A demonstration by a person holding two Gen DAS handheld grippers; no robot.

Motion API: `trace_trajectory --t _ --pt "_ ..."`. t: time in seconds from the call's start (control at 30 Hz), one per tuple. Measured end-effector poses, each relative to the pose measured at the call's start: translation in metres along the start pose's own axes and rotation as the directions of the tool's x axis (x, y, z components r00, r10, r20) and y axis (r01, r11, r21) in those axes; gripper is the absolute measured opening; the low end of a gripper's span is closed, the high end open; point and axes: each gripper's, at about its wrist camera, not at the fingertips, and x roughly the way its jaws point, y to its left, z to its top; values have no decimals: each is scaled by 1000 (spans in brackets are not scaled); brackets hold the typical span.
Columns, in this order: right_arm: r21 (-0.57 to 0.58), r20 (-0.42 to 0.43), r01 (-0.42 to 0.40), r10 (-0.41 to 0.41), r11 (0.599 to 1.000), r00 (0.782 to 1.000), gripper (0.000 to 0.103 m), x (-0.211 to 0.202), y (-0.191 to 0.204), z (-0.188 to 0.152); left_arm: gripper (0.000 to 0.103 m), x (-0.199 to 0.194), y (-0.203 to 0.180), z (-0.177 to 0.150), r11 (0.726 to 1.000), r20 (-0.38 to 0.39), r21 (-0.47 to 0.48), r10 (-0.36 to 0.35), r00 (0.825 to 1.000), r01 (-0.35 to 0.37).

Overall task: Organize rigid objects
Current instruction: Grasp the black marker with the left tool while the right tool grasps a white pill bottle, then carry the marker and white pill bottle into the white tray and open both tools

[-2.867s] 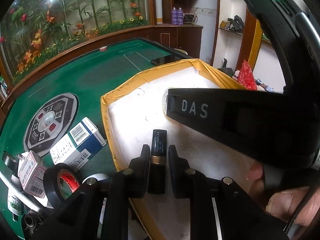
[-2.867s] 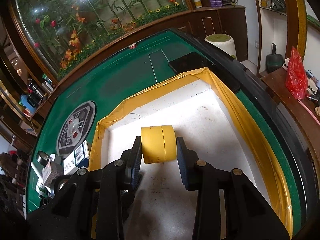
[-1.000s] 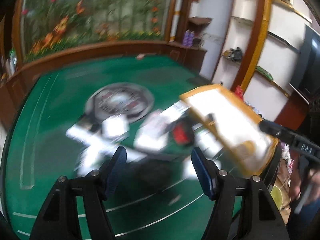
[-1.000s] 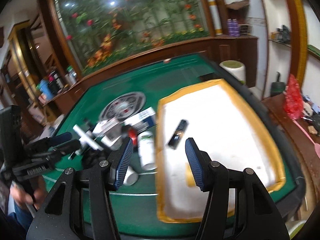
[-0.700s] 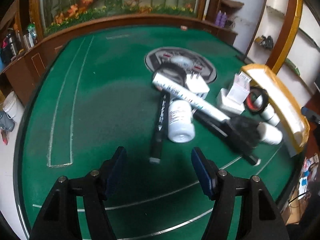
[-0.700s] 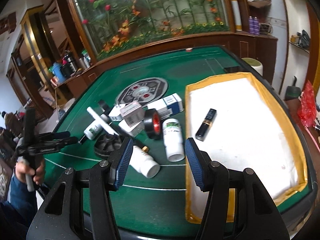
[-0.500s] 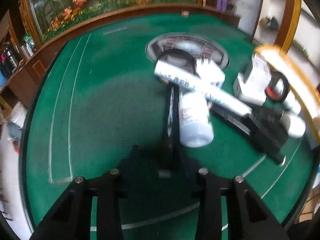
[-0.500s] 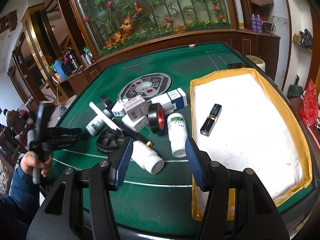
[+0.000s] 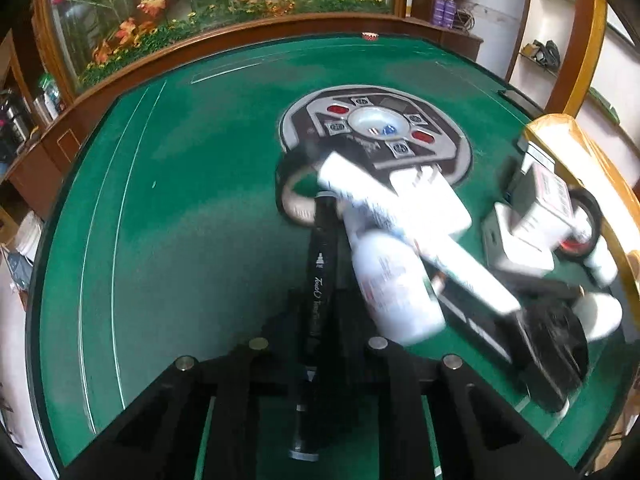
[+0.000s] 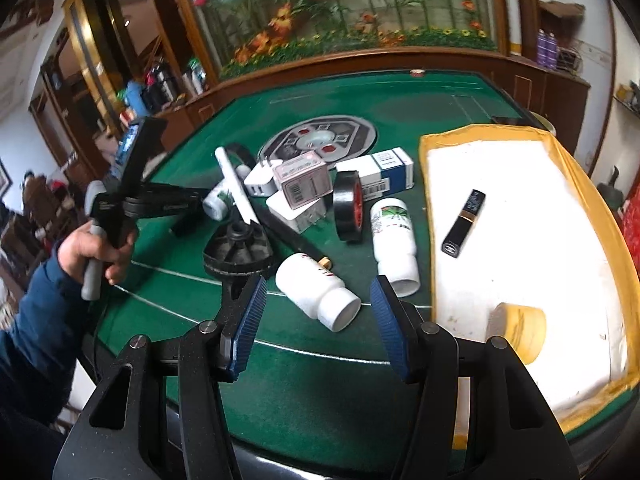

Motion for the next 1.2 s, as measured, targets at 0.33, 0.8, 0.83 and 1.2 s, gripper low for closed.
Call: trace_trajectory --t 0.33,0.8,0.83,1.2 --pt "-110 -145 -31 15 993 989 53 56 7 15 14 -37 4 -55 996 -5 -72 -62 998 62" --pt "-109 -129 -11 -3 994 992 36 51 28 -11 14 -50 -6 -59 989 75 -112 -90 993 98" --pt "-91 -120 -18 7 996 993 36 47 25 -13 14 -53 -7 -59 988 81 -116 -92 992 102" --pt "0 -4 -33 33 999 999 36 5 1 -11 14 -85 -62 -41 973 138 -21 -227 964 232"
